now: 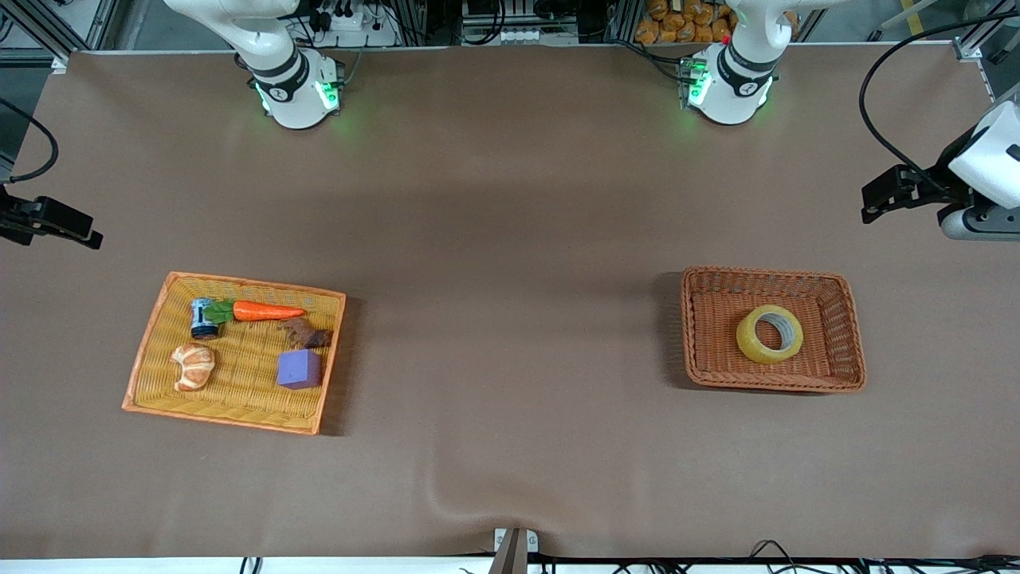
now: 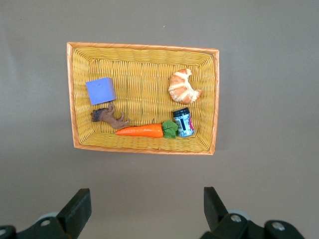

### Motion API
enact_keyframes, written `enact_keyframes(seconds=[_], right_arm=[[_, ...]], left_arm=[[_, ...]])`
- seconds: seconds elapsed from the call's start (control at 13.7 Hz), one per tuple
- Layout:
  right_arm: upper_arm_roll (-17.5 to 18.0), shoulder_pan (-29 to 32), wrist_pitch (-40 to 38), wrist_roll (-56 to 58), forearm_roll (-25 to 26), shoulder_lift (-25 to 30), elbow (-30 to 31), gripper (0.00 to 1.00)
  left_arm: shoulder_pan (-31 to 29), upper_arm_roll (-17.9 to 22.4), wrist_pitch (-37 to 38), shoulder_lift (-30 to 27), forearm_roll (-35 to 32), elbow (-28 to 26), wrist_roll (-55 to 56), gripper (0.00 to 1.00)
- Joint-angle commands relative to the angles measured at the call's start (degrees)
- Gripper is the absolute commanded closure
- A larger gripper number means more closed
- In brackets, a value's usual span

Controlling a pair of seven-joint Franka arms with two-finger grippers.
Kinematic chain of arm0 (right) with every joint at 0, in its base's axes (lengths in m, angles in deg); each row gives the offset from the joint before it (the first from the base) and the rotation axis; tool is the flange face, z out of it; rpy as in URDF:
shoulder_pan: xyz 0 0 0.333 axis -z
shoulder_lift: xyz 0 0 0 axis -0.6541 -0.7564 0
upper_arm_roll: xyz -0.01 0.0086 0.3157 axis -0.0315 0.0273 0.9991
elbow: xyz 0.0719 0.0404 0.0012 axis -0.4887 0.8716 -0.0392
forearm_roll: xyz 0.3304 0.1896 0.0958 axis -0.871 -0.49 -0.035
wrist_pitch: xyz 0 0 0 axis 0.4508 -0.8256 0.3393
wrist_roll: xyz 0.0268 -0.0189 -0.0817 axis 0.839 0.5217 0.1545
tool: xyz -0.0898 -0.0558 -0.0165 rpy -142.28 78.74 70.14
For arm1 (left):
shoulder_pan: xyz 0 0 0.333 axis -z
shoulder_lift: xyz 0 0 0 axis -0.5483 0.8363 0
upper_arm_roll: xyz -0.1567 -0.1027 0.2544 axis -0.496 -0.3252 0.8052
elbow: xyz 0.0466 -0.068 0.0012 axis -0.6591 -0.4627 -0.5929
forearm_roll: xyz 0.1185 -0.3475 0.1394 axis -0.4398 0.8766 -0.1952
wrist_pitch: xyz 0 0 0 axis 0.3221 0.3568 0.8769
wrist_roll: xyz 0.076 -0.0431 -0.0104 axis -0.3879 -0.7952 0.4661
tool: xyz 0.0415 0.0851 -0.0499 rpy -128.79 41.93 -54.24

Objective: Transfer tape with both arms

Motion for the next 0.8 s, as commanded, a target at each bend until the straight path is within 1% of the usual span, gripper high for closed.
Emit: enact_keyframes(seconds=[0.0, 0.36, 0.73], right_arm=[[0.08, -0.22, 0.04, -0.95, -0.01, -0.11, -0.43, 0.0], [0.17, -0.31, 0.21, -0.95, -0.27, -0.11, -0.43, 0.0], [0.17, -0.22, 0.21, -0.95, -0.27, -0.2, -0.43, 0.0]], left_arm=[[-0.23, 0.45, -2.39, -2.22, 0.74, -2.37, -1.27, 0.0], [-0.4, 0.01, -1.7, -0.56, 0.3, 0.79, -1.1, 0.0], [-0.58, 0.18, -1.08, -0.55, 0.39, 1.06, -1.01, 0.0]])
